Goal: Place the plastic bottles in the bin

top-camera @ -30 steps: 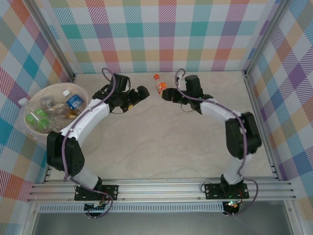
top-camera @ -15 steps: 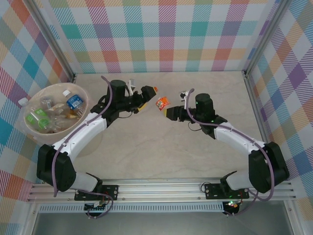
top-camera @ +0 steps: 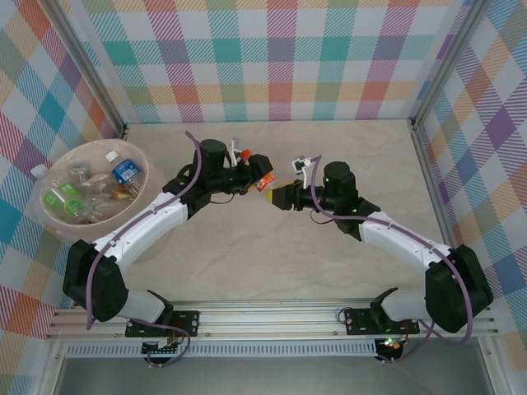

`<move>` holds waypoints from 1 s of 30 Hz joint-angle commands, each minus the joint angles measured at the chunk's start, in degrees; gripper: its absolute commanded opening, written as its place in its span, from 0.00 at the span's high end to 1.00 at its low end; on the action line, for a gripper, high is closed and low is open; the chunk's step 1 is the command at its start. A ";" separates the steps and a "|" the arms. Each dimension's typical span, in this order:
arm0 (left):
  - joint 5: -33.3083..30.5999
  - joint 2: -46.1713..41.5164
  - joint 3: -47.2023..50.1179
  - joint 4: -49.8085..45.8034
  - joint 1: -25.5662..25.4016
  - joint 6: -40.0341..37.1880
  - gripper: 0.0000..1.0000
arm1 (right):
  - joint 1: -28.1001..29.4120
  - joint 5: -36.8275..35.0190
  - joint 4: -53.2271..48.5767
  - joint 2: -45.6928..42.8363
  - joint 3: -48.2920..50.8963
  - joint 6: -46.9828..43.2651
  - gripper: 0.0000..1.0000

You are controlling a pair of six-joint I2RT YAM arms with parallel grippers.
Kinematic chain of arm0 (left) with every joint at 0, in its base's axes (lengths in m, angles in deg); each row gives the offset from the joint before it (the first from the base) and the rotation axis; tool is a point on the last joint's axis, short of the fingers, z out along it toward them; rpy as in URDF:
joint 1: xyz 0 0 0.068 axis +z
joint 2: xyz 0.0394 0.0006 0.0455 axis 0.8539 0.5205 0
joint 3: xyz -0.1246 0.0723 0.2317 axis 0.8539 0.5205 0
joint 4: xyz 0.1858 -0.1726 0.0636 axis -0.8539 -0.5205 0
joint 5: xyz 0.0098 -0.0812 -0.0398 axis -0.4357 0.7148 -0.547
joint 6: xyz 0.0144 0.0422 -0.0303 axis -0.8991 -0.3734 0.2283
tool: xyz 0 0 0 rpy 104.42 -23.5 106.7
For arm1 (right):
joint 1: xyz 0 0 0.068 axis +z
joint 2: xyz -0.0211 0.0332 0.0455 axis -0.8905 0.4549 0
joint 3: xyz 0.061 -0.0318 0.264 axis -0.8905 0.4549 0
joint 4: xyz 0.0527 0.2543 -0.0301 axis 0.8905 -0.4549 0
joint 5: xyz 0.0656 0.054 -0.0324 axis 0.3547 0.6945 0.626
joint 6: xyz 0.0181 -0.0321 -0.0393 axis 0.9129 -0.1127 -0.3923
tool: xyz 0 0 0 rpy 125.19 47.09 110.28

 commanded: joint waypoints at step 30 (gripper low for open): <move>-31.18 -11.46 -24.46 -43.77 7.28 -22.68 0.50 | 0.25 -11.11 -14.97 -15.61 -4.77 -18.32 0.00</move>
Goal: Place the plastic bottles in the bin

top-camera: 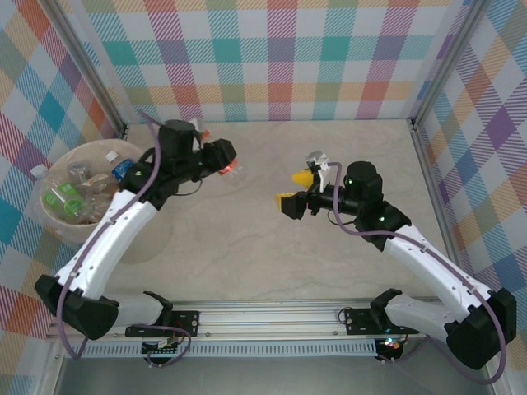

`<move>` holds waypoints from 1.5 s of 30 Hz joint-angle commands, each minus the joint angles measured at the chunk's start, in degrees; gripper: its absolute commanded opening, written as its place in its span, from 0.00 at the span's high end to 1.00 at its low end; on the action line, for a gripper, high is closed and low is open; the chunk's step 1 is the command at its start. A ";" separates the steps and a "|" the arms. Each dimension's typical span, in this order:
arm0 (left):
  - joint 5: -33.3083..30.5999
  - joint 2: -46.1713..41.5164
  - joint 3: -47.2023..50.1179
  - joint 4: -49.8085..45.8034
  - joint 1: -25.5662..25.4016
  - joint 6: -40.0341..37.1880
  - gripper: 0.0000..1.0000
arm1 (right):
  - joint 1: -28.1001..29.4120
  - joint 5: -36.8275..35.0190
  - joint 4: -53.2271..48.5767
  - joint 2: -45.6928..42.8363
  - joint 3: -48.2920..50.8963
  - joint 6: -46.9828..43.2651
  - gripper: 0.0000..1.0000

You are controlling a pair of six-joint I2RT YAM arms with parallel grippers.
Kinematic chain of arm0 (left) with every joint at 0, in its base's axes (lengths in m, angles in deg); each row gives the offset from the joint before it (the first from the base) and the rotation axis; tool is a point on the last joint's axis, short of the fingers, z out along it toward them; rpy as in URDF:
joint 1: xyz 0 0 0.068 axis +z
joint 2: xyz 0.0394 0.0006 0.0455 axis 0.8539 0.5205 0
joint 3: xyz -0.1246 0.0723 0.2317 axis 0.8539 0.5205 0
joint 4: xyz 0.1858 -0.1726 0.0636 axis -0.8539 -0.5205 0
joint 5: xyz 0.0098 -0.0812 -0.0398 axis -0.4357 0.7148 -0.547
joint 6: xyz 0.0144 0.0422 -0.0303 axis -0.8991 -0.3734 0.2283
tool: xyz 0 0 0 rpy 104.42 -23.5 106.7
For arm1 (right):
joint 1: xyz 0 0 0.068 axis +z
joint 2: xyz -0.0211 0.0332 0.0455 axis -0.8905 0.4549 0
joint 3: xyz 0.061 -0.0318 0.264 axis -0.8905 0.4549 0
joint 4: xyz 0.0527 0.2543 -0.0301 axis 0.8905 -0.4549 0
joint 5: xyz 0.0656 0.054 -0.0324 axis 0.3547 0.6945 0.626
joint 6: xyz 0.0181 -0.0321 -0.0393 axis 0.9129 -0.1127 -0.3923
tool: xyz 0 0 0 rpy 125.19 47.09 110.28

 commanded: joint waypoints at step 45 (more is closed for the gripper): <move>-25.96 -8.15 -18.83 -42.16 26.12 -9.45 0.00 | 0.25 -11.35 2.37 5.61 -0.45 1.66 0.00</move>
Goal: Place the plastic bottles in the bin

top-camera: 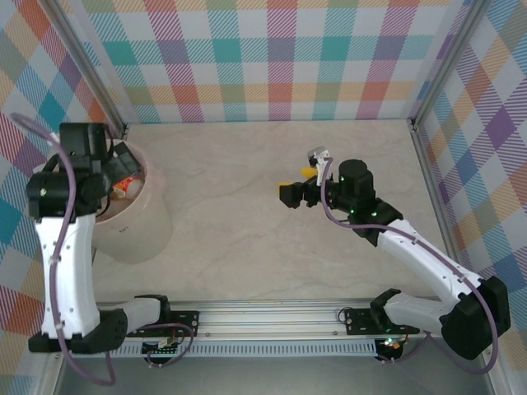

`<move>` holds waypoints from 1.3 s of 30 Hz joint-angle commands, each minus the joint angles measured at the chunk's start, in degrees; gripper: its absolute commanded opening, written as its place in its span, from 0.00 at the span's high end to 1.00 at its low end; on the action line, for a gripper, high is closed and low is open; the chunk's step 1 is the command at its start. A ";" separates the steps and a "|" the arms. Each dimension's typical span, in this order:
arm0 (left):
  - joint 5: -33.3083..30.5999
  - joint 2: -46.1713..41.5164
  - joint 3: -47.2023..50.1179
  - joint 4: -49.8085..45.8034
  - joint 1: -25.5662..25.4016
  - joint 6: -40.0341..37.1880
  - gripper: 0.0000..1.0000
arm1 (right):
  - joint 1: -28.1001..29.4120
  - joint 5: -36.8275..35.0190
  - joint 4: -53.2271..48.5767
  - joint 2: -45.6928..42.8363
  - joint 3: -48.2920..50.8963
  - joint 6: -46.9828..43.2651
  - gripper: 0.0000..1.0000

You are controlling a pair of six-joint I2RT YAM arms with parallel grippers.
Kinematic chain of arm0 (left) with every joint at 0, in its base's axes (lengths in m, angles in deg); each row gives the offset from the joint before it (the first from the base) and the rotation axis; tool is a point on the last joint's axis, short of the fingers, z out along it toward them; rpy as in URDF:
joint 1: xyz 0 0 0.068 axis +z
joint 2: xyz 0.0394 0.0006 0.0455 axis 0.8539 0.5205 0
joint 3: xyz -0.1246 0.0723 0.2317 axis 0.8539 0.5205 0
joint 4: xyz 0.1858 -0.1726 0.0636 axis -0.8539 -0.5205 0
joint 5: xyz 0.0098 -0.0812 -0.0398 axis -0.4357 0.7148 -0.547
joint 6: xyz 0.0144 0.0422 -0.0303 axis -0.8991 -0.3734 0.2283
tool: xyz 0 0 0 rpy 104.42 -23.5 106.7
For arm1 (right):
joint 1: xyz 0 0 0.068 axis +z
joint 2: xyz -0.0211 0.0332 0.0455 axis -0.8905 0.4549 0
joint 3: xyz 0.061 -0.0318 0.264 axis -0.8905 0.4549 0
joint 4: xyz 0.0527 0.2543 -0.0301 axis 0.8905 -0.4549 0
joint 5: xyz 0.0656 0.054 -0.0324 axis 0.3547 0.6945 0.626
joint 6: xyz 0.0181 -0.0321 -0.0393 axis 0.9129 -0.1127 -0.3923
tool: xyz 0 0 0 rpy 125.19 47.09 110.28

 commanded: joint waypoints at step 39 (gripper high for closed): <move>26.60 -1.44 4.45 16.00 -3.45 7.52 0.00 | 0.19 -7.09 6.11 1.76 -1.88 2.94 0.00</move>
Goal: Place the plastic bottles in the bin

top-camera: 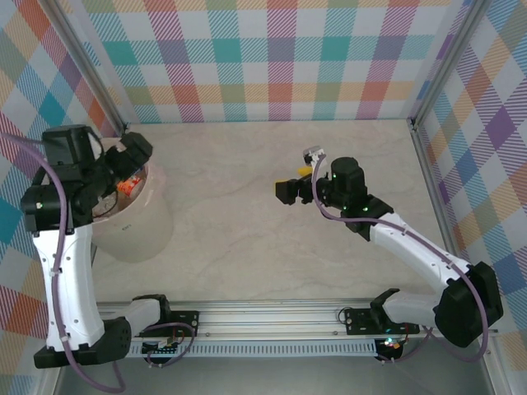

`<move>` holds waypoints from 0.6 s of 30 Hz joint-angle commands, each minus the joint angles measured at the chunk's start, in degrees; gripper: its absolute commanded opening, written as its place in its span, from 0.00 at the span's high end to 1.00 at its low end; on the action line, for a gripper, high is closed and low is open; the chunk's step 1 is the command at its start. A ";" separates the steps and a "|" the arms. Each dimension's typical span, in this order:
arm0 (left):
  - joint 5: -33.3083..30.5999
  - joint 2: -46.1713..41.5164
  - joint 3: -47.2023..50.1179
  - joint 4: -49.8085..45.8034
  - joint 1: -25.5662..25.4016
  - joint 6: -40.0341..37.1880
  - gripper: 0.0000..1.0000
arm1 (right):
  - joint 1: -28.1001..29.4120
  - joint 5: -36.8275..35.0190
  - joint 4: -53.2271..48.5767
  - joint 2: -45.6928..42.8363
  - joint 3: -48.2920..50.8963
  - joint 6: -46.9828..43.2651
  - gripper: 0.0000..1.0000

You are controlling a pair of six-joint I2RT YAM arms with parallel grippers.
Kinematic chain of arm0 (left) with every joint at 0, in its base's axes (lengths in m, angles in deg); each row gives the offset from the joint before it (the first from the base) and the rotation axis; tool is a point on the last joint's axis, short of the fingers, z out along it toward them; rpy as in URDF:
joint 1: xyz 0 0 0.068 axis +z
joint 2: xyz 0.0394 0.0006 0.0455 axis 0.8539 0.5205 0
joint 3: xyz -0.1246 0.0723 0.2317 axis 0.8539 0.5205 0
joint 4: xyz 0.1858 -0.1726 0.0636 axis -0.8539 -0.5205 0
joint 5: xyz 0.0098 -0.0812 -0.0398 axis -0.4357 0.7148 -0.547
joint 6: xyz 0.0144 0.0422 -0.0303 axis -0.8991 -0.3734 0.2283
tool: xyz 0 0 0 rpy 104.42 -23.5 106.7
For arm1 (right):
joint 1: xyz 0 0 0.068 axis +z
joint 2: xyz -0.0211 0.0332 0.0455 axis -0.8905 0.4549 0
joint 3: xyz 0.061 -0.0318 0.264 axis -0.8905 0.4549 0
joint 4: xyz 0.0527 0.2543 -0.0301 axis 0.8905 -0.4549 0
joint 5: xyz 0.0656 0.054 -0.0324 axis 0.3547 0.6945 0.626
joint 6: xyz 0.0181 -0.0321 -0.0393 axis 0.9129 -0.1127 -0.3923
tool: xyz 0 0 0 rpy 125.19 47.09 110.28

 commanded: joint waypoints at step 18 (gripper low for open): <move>-15.78 1.21 25.40 31.74 -30.48 -15.39 0.00 | -5.81 -41.39 -2.65 -17.30 12.47 0.19 0.00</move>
